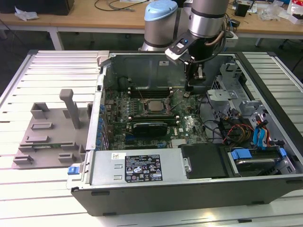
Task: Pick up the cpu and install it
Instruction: 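Close the cpu cover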
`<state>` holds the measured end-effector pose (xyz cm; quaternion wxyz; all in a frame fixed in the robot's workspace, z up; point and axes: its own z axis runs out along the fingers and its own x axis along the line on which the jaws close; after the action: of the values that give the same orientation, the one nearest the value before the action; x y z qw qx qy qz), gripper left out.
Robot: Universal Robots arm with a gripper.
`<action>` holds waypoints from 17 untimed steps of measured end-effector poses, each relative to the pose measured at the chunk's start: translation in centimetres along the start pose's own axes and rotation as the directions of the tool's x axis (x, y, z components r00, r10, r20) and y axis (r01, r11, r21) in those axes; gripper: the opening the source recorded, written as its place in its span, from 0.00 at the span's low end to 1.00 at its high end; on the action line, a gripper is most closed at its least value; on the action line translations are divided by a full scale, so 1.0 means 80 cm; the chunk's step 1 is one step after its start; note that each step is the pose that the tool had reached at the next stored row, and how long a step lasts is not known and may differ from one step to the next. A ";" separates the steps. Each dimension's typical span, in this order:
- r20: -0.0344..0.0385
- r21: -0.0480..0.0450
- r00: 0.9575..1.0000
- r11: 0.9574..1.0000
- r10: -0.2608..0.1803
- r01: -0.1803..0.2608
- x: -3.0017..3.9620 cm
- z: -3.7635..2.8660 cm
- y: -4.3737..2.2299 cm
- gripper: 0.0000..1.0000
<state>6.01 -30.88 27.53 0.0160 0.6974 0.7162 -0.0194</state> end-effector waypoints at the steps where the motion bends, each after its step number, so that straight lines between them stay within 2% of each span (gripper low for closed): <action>1: 0.000 0.000 1.000 1.000 0.000 0.000 0.0001 0.0012 0.0001 0.11; 9: 0.000 0.000 1.000 1.000 -0.001 0.001 0.0009 0.0181 0.0012 0.11; 14: 0.001 0.000 1.000 1.000 -0.002 0.002 0.0019 0.0379 0.0017 0.11; 17: 0.001 0.000 1.000 1.000 -0.003 0.003 0.0020 0.0407 0.0015 0.11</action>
<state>6.11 -30.87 24.27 0.0163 0.6964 0.7172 -0.0196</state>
